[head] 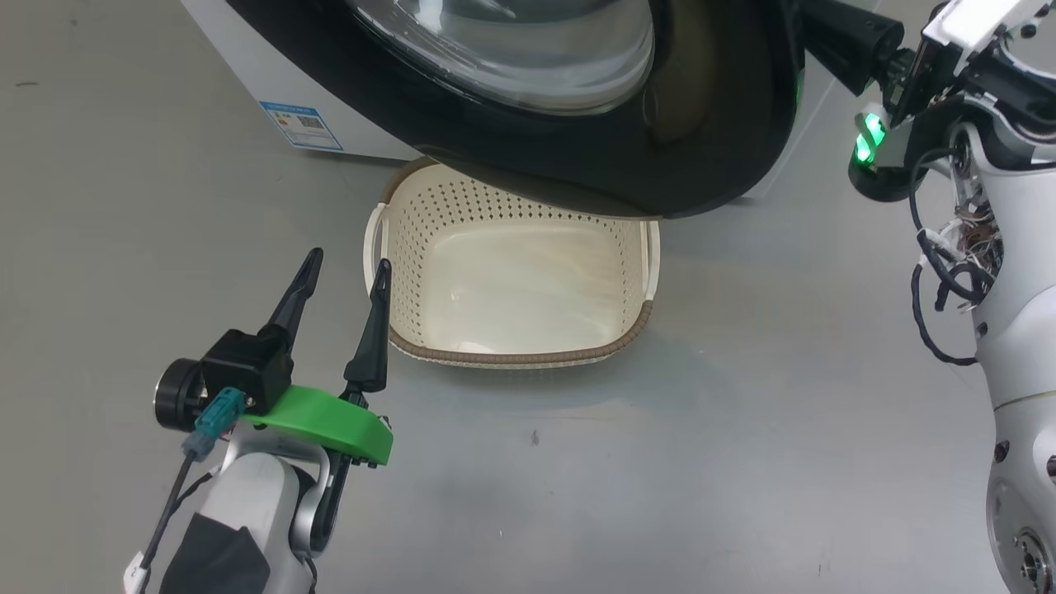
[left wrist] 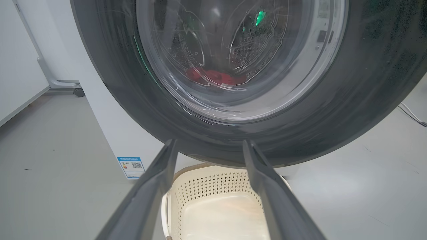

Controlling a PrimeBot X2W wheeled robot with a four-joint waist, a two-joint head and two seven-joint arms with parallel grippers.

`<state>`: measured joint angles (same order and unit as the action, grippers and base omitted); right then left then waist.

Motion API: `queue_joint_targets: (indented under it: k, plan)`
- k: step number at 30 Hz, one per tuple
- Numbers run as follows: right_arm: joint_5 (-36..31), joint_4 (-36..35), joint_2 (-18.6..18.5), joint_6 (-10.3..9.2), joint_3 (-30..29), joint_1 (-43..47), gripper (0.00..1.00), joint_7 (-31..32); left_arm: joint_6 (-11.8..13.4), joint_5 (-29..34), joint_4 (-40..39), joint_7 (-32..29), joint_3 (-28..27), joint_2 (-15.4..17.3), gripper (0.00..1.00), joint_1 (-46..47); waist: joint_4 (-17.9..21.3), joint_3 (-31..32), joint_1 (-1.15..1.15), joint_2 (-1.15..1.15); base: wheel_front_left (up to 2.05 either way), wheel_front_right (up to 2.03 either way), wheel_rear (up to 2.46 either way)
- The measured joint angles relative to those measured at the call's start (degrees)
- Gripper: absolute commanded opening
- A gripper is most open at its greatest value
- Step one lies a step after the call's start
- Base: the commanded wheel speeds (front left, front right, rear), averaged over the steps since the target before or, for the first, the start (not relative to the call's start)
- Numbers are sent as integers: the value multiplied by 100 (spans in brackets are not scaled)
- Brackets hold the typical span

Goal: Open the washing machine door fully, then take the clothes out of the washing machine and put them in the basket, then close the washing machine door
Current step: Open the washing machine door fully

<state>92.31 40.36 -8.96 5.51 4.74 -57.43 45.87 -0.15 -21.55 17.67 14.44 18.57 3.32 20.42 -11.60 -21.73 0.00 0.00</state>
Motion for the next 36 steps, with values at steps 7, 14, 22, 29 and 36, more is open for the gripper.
queue_joint_targets:
  k: [7, 14, 22, 29, 36]
  plan:
    - [166, 33, 160, 53, 10, 417, 0, 132, 0, 8, 97, 0, 24, -13, 100, -201, 3, 296, 0, 0, 0, 0, 0]
    - [274, 36, 293, 98, 107, 814, 0, 302, 0, 54, 167, 0, 32, -18, 100, -394, 5, 586, 0, 0, 0, 0, 0]
    - [439, -1, 404, 115, 134, 1330, 0, 425, 0, 56, 237, 0, 101, -20, 100, -615, -28, 903, 0, 0, 0, 0, 0]
    - [557, -120, 461, 145, 278, 1680, 0, 541, 1, 57, 263, 0, 153, -22, 100, -700, -128, 1120, 0, 0, 0, 0, 0]
    - [676, -307, 515, 145, 432, 1964, 0, 614, 1, 57, 279, 0, 212, -24, 100, -784, -263, 1276, 0, 0, 0, 0, 0]
